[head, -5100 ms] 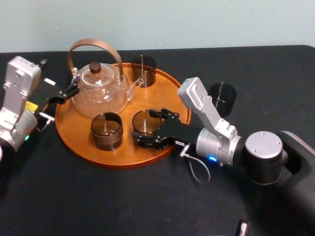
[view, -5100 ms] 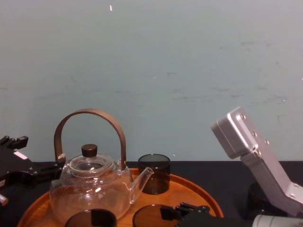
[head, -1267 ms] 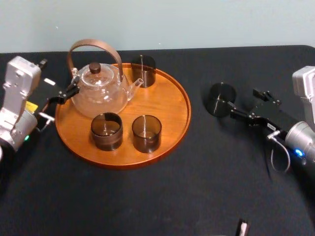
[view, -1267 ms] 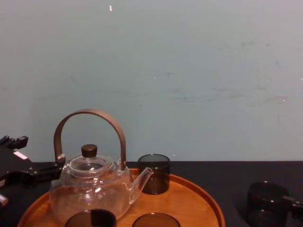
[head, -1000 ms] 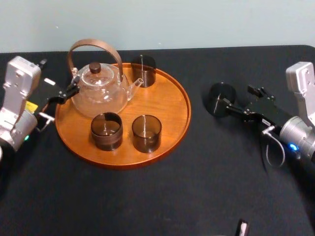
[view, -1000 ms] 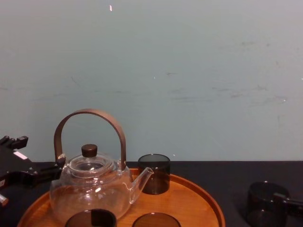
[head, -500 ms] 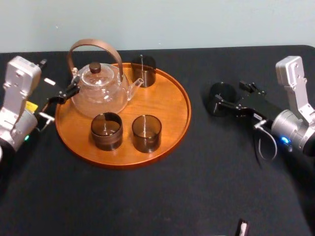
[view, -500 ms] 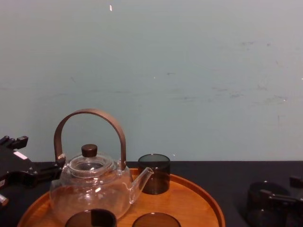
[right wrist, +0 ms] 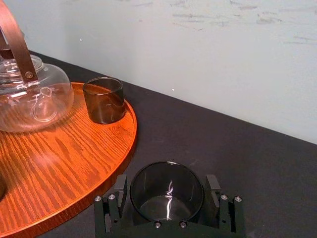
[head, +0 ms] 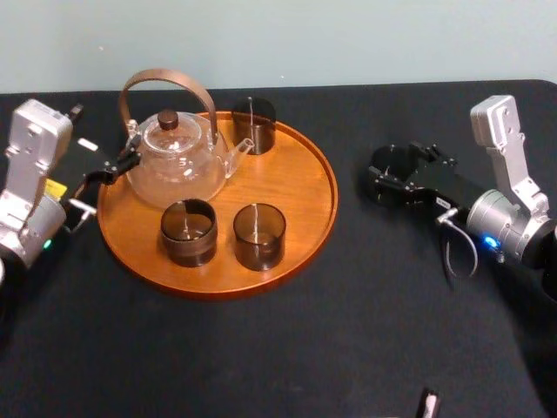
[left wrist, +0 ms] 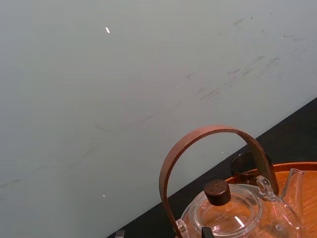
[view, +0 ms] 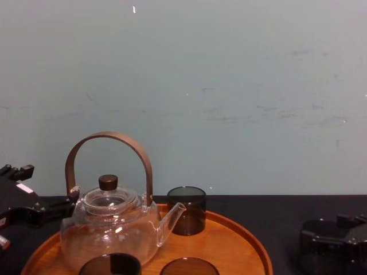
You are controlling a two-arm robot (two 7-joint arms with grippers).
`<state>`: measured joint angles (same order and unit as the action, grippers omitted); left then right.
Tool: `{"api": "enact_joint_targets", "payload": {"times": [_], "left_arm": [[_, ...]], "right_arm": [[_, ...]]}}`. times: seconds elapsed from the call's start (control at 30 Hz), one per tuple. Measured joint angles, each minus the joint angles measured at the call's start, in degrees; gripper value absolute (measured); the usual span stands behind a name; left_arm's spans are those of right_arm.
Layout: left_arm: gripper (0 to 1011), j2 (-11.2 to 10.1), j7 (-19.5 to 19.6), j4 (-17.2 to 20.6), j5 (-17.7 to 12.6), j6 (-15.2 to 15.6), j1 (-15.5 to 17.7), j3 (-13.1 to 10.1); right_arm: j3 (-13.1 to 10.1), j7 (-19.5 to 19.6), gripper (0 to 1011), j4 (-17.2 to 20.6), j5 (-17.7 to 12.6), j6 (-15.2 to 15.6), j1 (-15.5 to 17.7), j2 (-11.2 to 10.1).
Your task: Pick up the glass from the table and place it on the tray.
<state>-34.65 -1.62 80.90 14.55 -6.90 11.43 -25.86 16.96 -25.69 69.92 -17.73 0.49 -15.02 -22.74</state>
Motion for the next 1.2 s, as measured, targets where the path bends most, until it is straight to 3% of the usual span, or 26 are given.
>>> {"api": "enact_joint_targets", "payload": {"times": [0.53, 1.2], "left_arm": [[1001, 0.0, 0.0, 0.0, 0.0, 0.0, 0.0, 0.0], [1001, 0.0, 0.0, 0.0, 0.0, 0.0, 0.0, 0.0]], "right_arm": [[0.8, -0.5, 1002, -2.2, 0.1, 0.5, -1.4, 0.4], [2.1, -0.3, 1002, -3.6, -0.2, 4.0, -3.1, 1.1]]}}
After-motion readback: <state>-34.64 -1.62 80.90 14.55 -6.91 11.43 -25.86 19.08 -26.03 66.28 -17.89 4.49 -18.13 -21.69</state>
